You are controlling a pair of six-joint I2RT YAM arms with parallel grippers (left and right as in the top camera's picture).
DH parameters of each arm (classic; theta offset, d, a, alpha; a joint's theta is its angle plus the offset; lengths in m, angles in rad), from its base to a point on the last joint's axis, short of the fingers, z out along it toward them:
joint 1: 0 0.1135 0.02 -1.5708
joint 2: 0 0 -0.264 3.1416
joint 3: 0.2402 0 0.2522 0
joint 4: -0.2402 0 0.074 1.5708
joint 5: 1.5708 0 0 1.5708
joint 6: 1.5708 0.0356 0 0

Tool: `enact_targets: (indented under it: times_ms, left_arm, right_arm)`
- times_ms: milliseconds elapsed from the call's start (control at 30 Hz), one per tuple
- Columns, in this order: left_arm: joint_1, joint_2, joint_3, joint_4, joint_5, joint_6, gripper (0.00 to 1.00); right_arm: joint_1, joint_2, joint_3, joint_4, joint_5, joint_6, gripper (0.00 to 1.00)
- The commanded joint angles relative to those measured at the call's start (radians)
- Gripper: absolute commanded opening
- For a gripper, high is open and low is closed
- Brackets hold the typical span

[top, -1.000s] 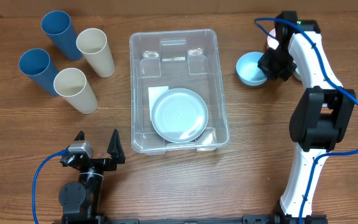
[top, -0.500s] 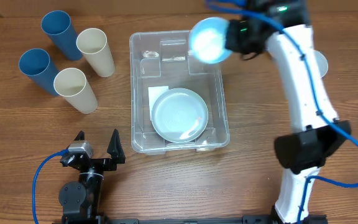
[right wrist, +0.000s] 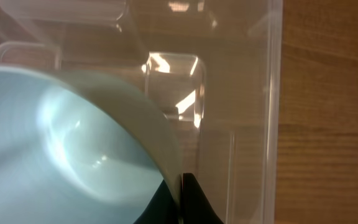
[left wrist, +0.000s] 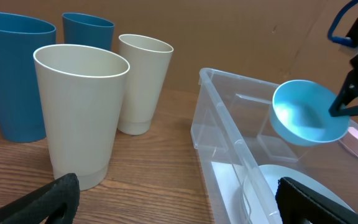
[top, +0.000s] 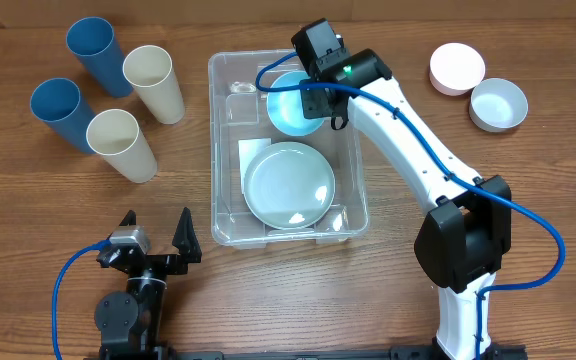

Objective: Pack container
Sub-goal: 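Carry the light-blue bowl into the bin's upper area and release, then grasp the grey bowl's rim with the right gripper and lift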

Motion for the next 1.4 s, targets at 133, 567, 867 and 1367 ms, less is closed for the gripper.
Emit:
enact_targets:
  times_ms: [133, 567, 867, 1367]
  left_arm:
    - [0.006, -0.004, -0.003, -0.002, -0.008, -0.013, 1.00]
    - [0.006, -0.004, -0.003, -0.002, -0.008, -0.013, 1.00]
    - [0.006, -0.004, -0.003, -0.002, -0.008, -0.013, 1.00]
    - [0.006, -0.004, -0.003, -0.002, -0.008, -0.013, 1.00]
  right_arm:
    - [-0.004, 0.003, -0.097, 0.135, 0.088, -0.020, 0.04]
    - [-0.015, 0.086, -0.097, 0.167, 0.102, -0.023, 0.20]
    - [0.040, 0.083, 0.150, -0.014, 0.097, -0.090, 0.46]
    - [-0.475, 0.111, 0.563, -0.352, -0.072, 0.437, 0.52]
